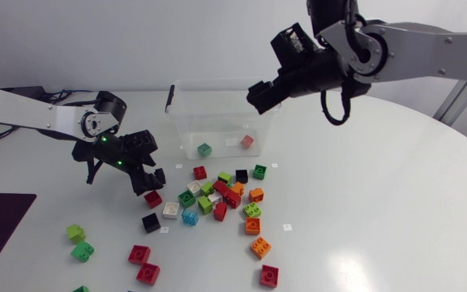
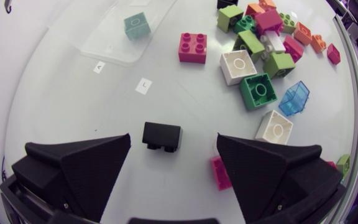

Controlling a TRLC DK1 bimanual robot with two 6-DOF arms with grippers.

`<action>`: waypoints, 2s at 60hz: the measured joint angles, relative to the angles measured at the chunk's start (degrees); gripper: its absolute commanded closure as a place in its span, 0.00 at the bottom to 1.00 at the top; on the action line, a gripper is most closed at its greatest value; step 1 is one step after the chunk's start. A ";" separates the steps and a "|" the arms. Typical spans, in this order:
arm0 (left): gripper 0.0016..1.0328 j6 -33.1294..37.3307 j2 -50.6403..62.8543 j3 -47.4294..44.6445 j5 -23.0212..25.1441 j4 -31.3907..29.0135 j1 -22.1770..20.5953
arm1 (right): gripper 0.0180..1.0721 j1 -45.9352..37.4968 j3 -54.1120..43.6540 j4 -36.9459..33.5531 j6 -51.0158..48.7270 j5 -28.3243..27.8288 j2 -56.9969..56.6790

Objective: Place the duplo bricks in the container

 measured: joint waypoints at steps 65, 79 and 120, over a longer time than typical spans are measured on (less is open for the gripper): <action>0.85 3.52 9.09 11.41 3.65 -16.02 0.48 | 0.05 -2.82 -28.72 13.88 -10.43 -5.70 0.81; 0.85 3.45 1.88 11.23 5.53 -18.25 0.48 | 0.05 -5.73 -27.96 15.52 -15.08 -8.98 7.26; 0.85 -16.50 -12.59 14.34 10.19 -14.10 -6.93 | 0.05 -9.55 -17.05 20.74 -18.95 -15.91 21.40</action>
